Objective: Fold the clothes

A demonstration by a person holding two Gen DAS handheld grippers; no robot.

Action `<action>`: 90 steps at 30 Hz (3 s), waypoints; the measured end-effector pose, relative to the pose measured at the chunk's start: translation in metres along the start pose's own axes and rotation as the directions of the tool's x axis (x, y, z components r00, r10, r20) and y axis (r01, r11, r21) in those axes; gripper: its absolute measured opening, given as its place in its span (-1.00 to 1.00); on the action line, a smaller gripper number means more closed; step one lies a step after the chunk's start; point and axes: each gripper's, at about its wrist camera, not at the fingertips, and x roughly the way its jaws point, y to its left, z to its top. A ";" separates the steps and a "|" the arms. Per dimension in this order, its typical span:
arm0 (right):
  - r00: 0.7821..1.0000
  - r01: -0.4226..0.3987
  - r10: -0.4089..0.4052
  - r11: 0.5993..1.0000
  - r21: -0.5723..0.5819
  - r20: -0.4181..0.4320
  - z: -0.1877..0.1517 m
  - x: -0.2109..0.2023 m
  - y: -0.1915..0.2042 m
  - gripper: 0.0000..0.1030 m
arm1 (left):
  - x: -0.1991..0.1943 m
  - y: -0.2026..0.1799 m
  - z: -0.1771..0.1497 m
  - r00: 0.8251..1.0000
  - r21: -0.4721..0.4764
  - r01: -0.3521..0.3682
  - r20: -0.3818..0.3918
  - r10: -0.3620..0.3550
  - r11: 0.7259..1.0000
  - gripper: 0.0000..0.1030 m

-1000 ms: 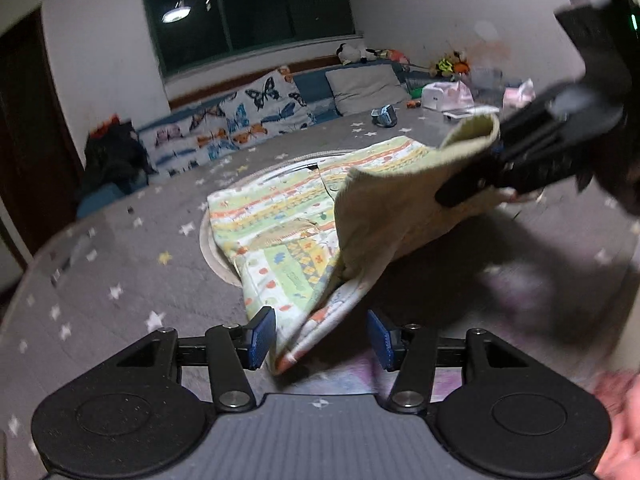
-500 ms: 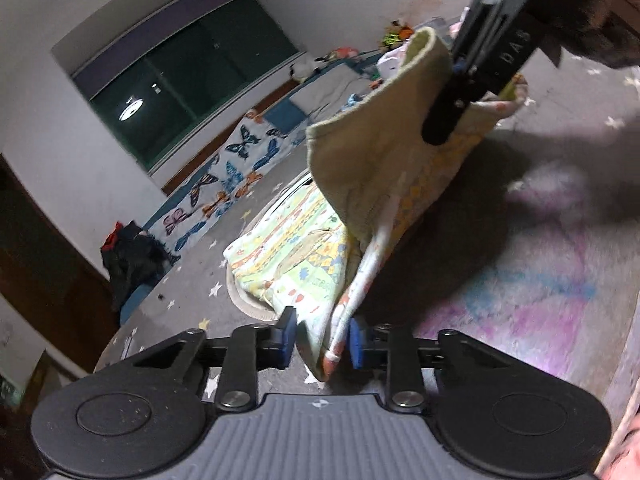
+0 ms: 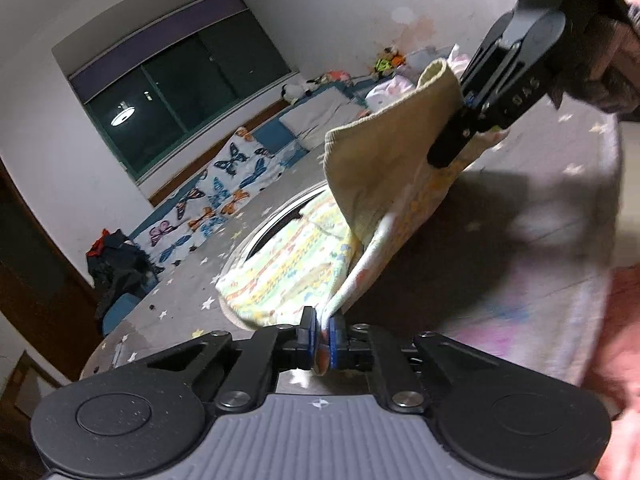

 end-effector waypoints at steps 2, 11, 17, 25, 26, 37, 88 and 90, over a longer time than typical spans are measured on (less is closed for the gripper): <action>1.000 -0.020 0.020 1.000 -0.011 -0.008 -0.005 -0.020 0.007 -0.82 | -0.019 -0.002 0.003 1.000 -0.020 0.030 0.001 -0.030 0.999 -0.86; 0.989 -0.121 0.117 0.992 -0.042 -0.093 -0.026 -0.092 0.053 -0.82 | -0.092 -0.015 0.008 0.983 -0.122 0.176 -0.040 -0.182 0.977 -0.86; 0.989 -0.113 0.104 0.990 -0.084 -0.104 -0.008 -0.087 0.051 -0.82 | -0.079 0.002 0.018 0.985 -0.124 0.168 -0.023 -0.172 0.978 -0.86; 0.991 -0.094 0.083 0.990 -0.104 -0.108 0.038 -0.042 0.012 -0.83 | -0.025 0.055 0.036 0.985 -0.241 0.163 -0.018 -0.172 0.957 -0.86; 0.990 -0.093 0.081 0.991 -0.100 -0.115 0.044 -0.029 0.004 -0.83 | -0.015 0.061 0.038 0.985 -0.250 0.158 -0.023 -0.169 0.955 -0.86; 0.975 -0.030 0.036 0.999 0.031 -0.220 0.046 0.104 -0.045 -0.82 | 0.114 0.108 0.023 0.945 -0.499 0.140 -0.191 -0.266 0.855 -0.86; 0.987 0.157 -0.148 0.961 0.228 -0.057 -0.010 0.082 -0.062 -0.71 | 0.132 0.094 0.028 0.952 -0.748 0.099 -0.120 -0.281 0.657 -0.68; 0.991 0.129 -0.120 0.969 0.210 -0.053 -0.009 0.075 -0.055 -0.71 | 0.119 0.089 0.031 0.955 -0.737 0.120 -0.098 -0.281 0.665 -0.68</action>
